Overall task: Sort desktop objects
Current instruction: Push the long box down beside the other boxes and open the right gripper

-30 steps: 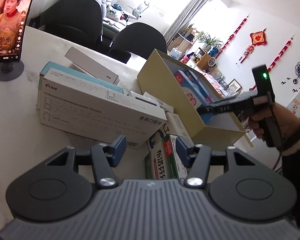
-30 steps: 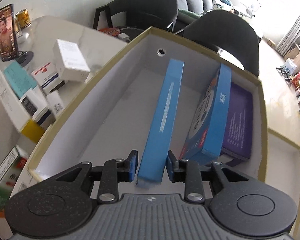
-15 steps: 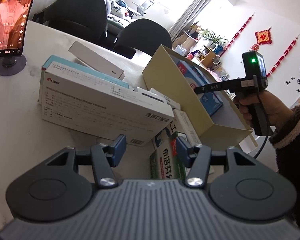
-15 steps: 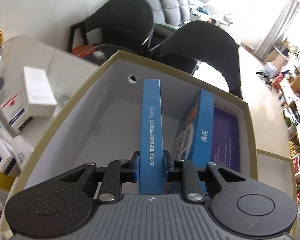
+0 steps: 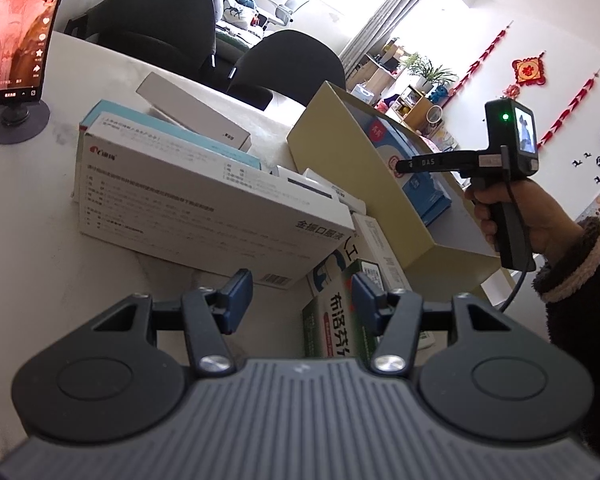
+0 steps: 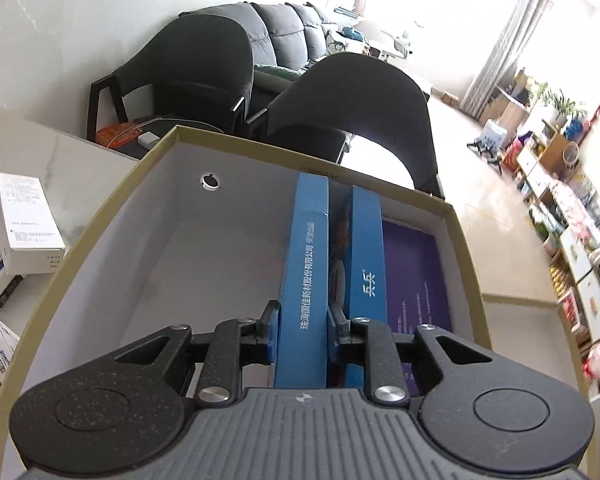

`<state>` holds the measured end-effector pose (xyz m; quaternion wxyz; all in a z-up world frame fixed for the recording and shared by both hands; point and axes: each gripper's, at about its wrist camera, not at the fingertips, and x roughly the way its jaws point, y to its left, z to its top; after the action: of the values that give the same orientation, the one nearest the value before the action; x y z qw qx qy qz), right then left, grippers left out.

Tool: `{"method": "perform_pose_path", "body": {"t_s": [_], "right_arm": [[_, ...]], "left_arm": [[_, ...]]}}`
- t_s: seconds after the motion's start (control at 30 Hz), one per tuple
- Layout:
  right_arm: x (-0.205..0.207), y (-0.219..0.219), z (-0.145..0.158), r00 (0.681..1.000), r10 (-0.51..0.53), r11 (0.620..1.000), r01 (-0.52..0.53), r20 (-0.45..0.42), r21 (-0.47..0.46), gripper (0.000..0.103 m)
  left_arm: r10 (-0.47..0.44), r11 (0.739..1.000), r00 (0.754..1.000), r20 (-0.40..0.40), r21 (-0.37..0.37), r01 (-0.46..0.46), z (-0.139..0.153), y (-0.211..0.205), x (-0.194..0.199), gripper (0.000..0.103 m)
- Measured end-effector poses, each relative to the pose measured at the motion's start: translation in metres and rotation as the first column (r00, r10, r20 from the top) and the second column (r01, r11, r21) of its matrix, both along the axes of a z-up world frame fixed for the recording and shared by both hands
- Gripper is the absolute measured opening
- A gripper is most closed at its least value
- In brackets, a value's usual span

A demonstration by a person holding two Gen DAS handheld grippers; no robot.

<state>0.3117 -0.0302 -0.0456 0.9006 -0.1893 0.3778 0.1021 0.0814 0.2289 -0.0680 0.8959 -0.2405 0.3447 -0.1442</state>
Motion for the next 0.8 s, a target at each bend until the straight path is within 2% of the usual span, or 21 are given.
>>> {"method": "perform_pose_path", "body": {"t_s": [0.17,0.3,0.43,0.63,0.8], "right_arm": [[-0.005,0.008,0.004,0.998,0.057,0.996,-0.055,0.028,-0.073,0.029],[-0.006,0.007,0.013,0.995,0.084,0.992,-0.079,0.050,-0.093,0.029],[0.000,0.012,0.012,0.992,0.115,0.984,-0.107,0.053,-0.140,0.035],[0.020,0.023,-0.006,0.994,0.090,0.971,-0.073,0.062,-0.230,0.041],[0.021,0.028,-0.012,0.995,0.053,0.960,-0.028,0.080,-0.280,0.042]], "left_arm": [[0.004,1.000,1.000,-0.001,-0.003,-0.005,0.001,0.001,-0.002,0.054],[0.001,1.000,1.000,0.000,-0.009,-0.001,0.002,0.000,-0.004,0.054],[0.006,1.000,1.000,0.003,-0.009,-0.006,0.004,0.000,-0.008,0.054],[0.015,1.000,1.000,0.007,-0.009,-0.015,0.009,0.000,-0.014,0.054],[0.024,1.000,1.000,0.009,-0.008,-0.024,0.009,0.000,-0.013,0.054]]}}
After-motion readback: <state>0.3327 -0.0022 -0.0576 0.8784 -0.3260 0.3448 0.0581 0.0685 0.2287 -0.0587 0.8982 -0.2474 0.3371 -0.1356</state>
